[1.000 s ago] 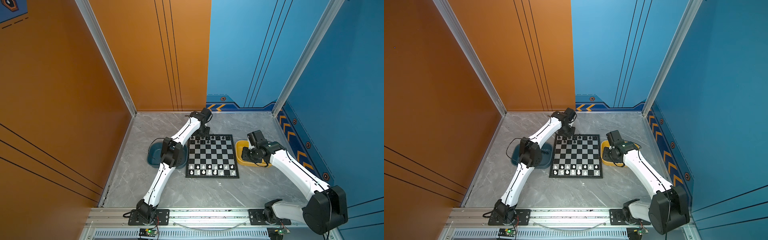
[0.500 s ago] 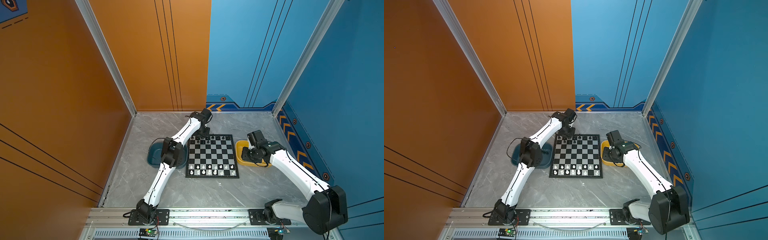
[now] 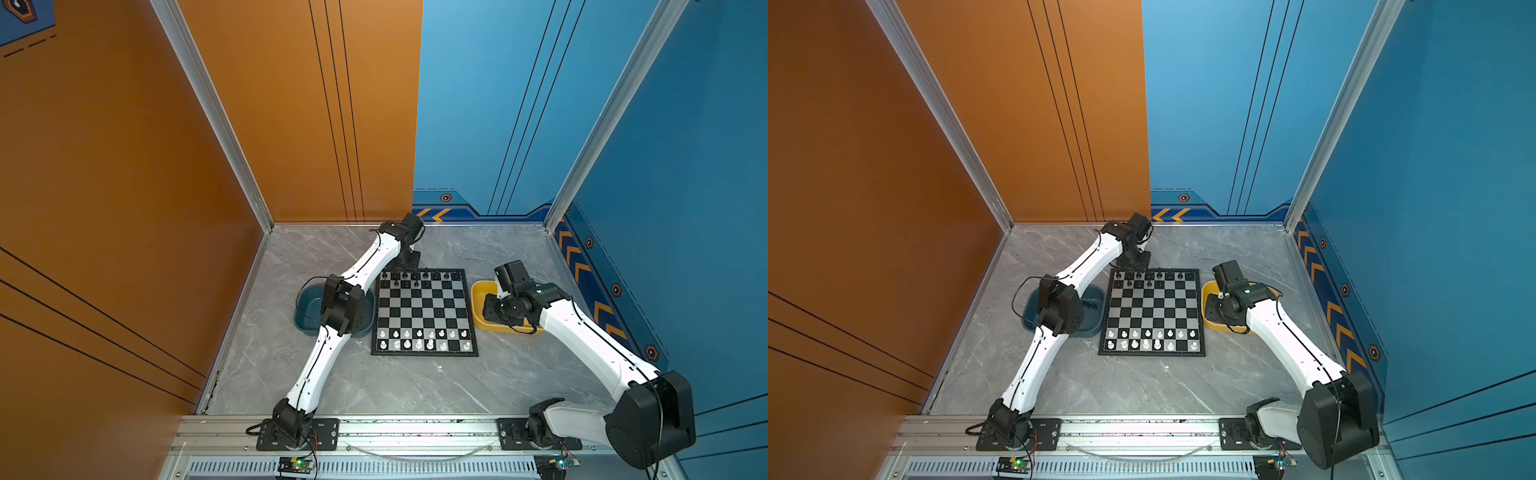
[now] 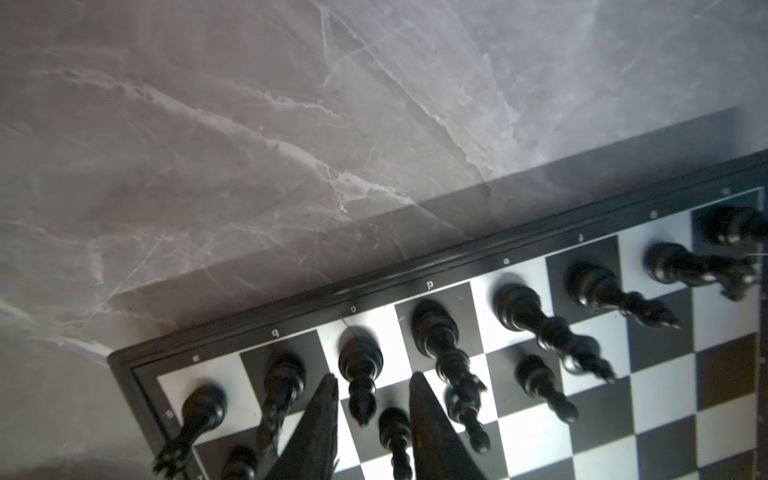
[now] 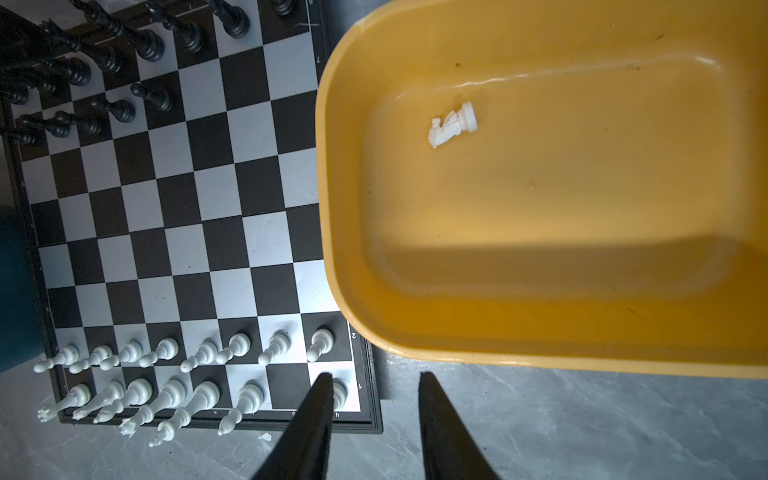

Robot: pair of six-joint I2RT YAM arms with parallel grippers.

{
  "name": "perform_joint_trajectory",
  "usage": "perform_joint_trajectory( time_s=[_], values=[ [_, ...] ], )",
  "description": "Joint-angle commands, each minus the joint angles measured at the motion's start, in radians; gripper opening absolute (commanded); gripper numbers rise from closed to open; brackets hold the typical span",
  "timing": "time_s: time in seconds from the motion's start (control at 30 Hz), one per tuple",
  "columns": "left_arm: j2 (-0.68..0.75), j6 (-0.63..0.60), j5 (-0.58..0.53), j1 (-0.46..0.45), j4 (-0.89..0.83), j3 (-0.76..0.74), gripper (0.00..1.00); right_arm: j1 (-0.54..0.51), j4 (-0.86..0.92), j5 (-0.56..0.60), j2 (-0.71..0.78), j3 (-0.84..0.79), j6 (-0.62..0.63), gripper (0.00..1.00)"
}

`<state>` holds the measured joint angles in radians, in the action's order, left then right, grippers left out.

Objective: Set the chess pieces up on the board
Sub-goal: 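Lower the black pawn onto a far-row square and open the left gripper, then move the empty left gripper back over the teal tray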

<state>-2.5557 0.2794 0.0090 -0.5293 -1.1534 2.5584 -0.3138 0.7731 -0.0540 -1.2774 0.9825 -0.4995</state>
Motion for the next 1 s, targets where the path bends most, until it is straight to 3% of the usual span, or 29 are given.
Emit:
perform_joint_trajectory(
  time_s=[0.0,0.3,0.63,0.83,0.97],
  values=[
    [0.149,-0.008,-0.025,0.012,-0.022,-0.003,0.32,-0.001,-0.01,-0.016,-0.013,0.016,-0.017,0.37],
    [0.421,-0.009,-0.131,0.071,-0.017,-0.243,0.31,-0.021,-0.01,-0.006,-0.024,0.027,-0.025,0.37],
    [0.753,0.043,-0.144,0.197,0.168,-0.824,0.31,-0.053,-0.008,0.003,-0.058,0.06,-0.027,0.37],
    [0.828,0.091,-0.114,0.248,0.284,-1.072,0.3,-0.09,0.005,0.015,-0.086,0.087,-0.03,0.36],
    [0.805,0.101,-0.096,0.264,0.33,-1.139,0.3,-0.099,0.009,0.021,-0.085,0.095,-0.031,0.37]
  ],
)
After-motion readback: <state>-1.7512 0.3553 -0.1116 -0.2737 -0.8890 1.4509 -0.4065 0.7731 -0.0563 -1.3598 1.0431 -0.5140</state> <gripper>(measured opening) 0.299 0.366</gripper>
